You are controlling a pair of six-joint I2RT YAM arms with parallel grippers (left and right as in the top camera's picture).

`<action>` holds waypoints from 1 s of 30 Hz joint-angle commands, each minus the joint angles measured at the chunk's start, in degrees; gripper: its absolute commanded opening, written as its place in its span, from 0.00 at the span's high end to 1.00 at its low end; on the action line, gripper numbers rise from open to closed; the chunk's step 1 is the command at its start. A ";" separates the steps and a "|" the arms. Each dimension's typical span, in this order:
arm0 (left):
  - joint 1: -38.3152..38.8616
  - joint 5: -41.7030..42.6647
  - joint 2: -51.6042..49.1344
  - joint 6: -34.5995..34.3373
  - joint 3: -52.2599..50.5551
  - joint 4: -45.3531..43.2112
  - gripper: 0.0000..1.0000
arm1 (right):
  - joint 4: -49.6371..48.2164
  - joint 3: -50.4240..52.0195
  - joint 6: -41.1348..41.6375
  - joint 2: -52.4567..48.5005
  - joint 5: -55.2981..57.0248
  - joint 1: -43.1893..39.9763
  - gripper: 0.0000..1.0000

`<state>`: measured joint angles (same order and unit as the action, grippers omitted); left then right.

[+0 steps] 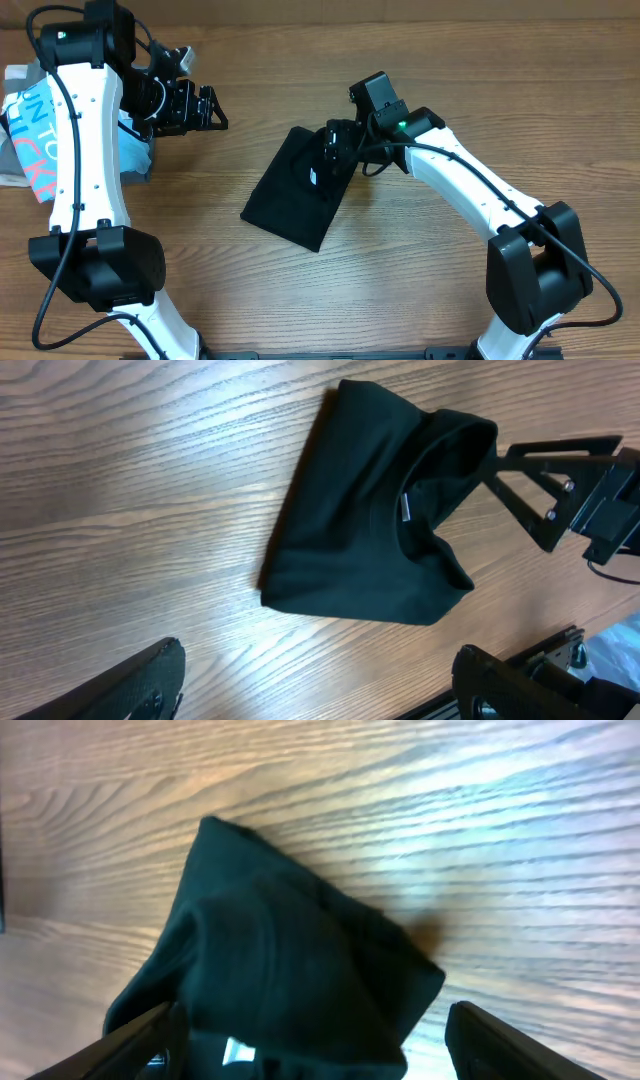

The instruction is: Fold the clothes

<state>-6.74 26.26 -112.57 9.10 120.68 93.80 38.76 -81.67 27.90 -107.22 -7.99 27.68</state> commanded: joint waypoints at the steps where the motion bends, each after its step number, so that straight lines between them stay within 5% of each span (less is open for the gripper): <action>1: 0.96 -0.31 -0.57 -0.59 -0.22 -0.13 0.11 | -1.03 -1.66 0.90 0.68 3.26 0.02 0.14; 20: 1.97 -0.33 -0.57 -0.59 -0.20 -0.66 0.11 | -3.50 -1.66 2.60 0.55 6.78 4.09 0.19; 30: 1.95 -0.33 -0.57 -0.57 -0.20 -0.68 0.10 | -3.52 -1.66 2.62 -4.00 6.43 4.13 0.39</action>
<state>-4.95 26.24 -112.57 9.10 120.68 93.21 35.44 -81.73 30.11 -108.99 -2.50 31.86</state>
